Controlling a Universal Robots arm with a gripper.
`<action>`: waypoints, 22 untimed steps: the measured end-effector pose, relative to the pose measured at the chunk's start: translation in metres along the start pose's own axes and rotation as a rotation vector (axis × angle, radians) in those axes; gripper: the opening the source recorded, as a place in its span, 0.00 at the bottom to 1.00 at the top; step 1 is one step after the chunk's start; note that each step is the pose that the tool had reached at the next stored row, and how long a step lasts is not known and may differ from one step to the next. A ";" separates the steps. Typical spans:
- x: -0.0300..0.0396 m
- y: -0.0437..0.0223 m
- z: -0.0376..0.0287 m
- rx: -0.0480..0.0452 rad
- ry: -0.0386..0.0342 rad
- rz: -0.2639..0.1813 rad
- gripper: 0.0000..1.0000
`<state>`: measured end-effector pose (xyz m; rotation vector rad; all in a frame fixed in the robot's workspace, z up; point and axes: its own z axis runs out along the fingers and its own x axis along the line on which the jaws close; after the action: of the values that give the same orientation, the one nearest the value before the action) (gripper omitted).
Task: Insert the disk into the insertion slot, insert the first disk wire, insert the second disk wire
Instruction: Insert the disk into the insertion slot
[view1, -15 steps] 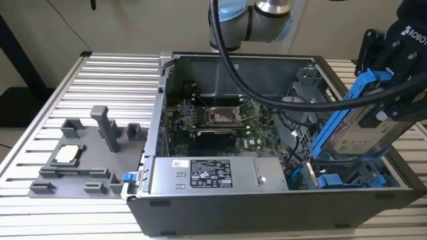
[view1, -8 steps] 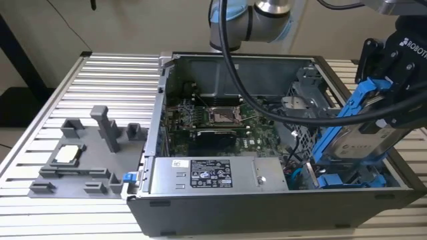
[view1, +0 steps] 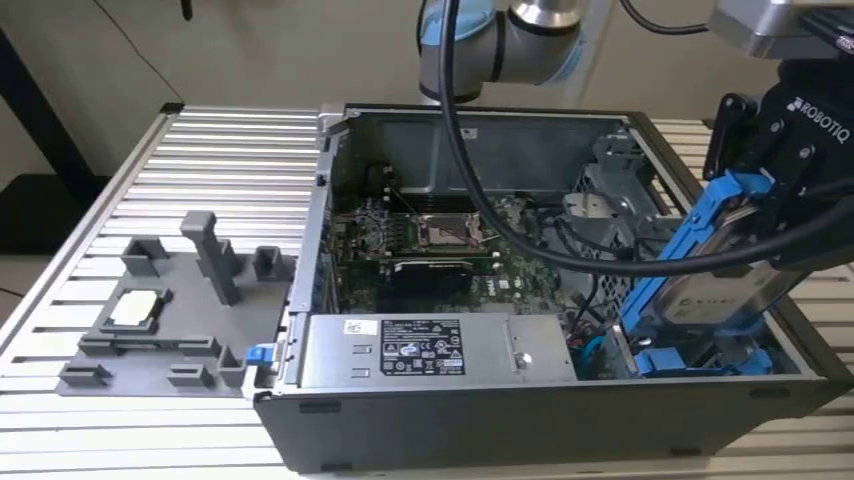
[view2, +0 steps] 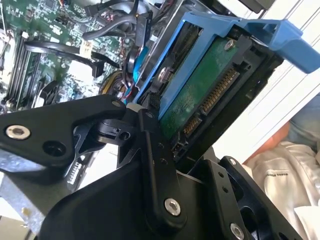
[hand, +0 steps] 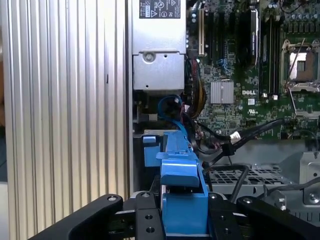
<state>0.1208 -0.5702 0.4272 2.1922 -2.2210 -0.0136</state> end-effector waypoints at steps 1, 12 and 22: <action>0.0000 -0.0005 0.0011 0.0000 -0.0001 0.000 0.33; -0.0002 -0.0076 0.0124 0.0000 0.0001 -0.003 0.33; -0.0003 -0.0083 0.0257 0.0002 0.0001 -0.003 0.33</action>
<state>0.1286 -0.5702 0.4014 2.1961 -2.2173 -0.0134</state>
